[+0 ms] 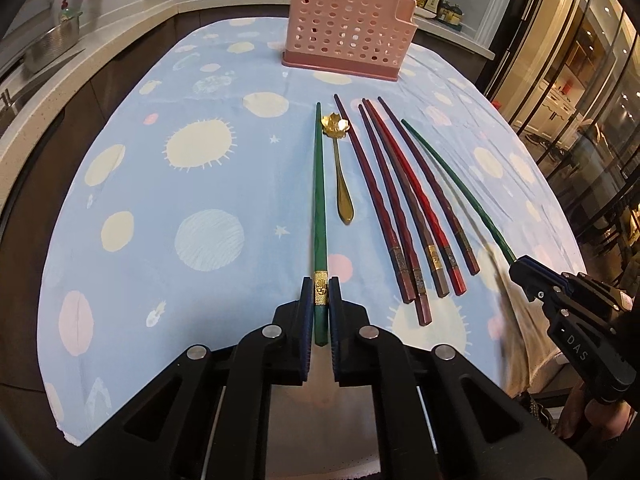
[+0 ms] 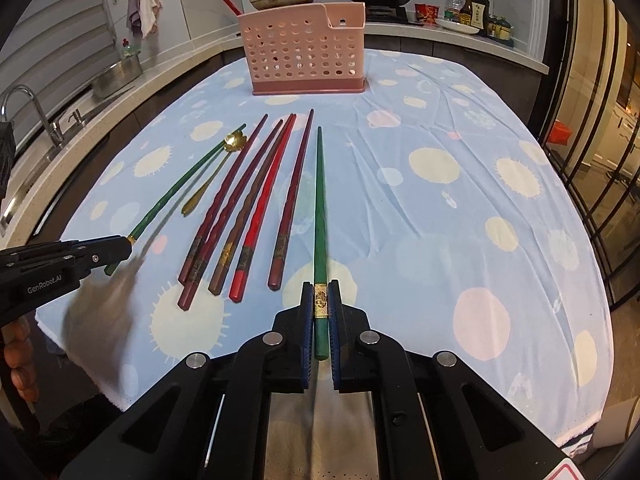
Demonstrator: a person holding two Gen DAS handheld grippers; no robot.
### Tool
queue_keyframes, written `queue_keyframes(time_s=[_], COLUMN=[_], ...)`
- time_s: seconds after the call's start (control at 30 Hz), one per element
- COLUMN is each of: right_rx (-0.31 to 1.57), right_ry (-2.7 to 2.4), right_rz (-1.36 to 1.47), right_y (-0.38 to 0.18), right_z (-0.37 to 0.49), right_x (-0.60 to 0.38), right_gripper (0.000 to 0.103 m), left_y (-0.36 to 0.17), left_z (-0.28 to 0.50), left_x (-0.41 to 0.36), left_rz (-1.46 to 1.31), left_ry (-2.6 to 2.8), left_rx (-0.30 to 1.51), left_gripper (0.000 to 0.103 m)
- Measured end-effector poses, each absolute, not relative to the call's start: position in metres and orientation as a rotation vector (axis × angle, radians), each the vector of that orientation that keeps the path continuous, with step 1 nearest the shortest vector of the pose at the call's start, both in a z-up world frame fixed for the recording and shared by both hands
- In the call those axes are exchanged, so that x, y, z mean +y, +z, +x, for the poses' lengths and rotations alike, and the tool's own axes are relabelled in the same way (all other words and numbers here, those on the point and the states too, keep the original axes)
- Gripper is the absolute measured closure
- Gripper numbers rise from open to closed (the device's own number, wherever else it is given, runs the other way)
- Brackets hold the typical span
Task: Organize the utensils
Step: 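Carry the green chopstick with left tool while right tool carries its green chopstick into holder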
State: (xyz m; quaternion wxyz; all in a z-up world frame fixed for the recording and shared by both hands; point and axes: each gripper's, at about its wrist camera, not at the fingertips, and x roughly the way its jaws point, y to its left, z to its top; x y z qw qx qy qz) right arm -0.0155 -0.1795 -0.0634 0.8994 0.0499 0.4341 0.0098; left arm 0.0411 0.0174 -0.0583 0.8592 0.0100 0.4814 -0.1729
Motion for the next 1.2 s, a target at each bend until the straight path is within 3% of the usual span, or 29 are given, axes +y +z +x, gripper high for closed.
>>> queue_keyframes(time_s=[0.7, 1.2], right_rx=[0.56, 0.49], right_ry=[0.037, 0.029], right_rz=[0.166, 0.174], right_y=[0.076, 0.106], right_z=[0.036, 0.089], right_x=[-0.227, -0.243], right_gripper=[0.096, 0.096], left_y=[0.073, 0.125], left_z=[0.096, 0.144], left_x=[0.012, -0.005], left_rz=[0.026, 0.018], left_ry=[-0.348, -0.353], left_rx=[0.679, 0.557], left_gripper=[0.096, 0.096])
